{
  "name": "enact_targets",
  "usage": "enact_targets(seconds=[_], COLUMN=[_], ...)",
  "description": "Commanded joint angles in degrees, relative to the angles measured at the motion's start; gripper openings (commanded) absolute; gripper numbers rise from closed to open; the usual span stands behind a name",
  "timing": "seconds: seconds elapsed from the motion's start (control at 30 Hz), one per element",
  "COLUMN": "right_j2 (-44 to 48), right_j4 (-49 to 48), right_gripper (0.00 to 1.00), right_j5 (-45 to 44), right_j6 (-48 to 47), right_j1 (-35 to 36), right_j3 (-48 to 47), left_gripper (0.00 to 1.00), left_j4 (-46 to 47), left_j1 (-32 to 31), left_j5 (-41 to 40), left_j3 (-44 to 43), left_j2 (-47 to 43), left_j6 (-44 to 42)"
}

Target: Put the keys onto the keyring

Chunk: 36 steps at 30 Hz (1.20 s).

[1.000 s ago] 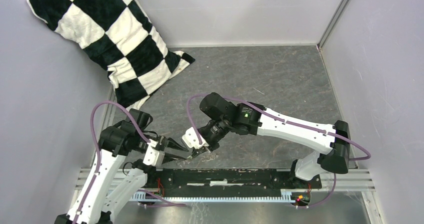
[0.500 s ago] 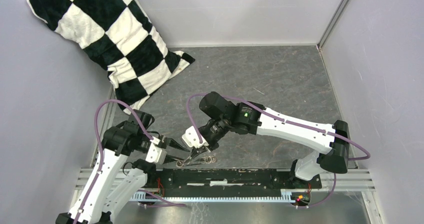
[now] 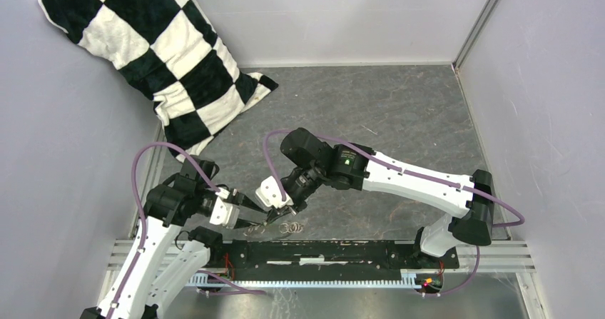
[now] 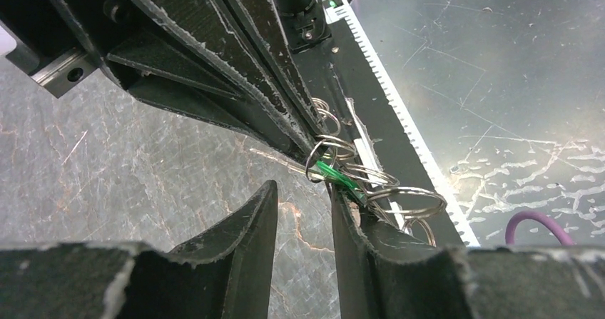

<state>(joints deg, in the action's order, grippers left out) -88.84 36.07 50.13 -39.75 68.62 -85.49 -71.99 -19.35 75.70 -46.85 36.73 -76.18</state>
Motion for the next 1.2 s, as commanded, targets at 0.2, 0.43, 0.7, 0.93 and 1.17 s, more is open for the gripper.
enact_targets(seconds=[0.2, 0.43, 0.7, 0.93, 1.17], right_j2=[2.8, 2.0, 0.5, -2.4, -1.1], right_j4=[-3.6, -2.4, -3.7, -3.4, -3.4], right_gripper=[0.00, 0.01, 0.00, 0.00, 0.00], right_j5=[-0.6, -2.2, -1.4, 0.3, -2.2], right_j6=[-0.1, -1.2, -1.0, -1.4, -1.1], right_j1=[-0.1, -0.2, -0.2, -0.2, -0.2], right_j3=[1.2, -0.3, -1.6, -3.7, -1.7], left_gripper=[0.58, 0.61, 0.54, 0.55, 0.13], left_j4=[1.8, 1.8, 1.6, 2.0, 8.6], left_j1=[-0.2, -0.2, -0.2, -0.2, -0.2], left_j5=[2.6, 4.4, 5.5, 4.4, 0.6], left_j3=[0.0, 0.8, 1.7, 1.7, 1.5], left_j2=[-0.6, -0.9, -0.6, -2.0, -4.3], left_j6=[6.5, 7.2, 4.3, 1.9, 3.7])
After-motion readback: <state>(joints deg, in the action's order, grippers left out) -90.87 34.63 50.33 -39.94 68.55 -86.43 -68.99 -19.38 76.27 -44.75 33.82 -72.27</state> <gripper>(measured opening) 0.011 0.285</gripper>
